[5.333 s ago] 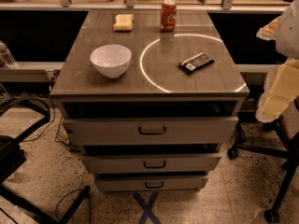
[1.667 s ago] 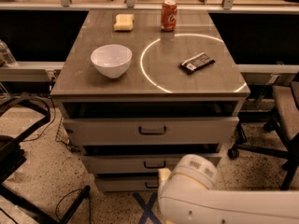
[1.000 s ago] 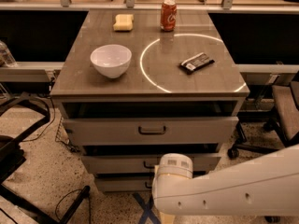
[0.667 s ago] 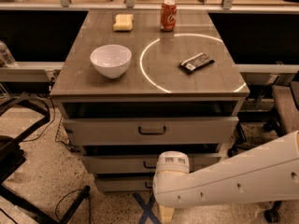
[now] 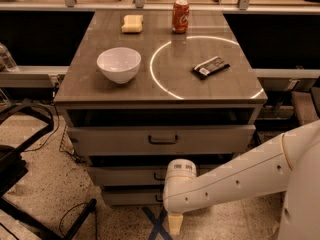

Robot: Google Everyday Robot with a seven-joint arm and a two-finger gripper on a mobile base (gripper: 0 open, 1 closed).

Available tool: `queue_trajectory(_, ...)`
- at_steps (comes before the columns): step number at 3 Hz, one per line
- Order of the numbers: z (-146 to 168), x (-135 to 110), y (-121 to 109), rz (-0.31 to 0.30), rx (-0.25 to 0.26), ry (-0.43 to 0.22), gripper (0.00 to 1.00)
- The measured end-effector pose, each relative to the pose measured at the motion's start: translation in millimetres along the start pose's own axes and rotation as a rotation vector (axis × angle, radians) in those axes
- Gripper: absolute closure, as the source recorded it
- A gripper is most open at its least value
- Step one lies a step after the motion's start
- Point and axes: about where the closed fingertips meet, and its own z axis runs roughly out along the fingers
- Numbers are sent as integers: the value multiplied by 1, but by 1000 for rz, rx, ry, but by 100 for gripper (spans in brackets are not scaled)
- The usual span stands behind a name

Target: Open middle drawer

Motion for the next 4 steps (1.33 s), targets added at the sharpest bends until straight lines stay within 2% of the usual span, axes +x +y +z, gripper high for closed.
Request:
queue_trajectory(1, 17, -1, 2, 16, -25, -4, 0)
queue_trajectory(2, 23, -5, -4, 24, -27, -14, 0)
queue_trajectory(4, 32, -32, -17, -1, -34, -39, 0)
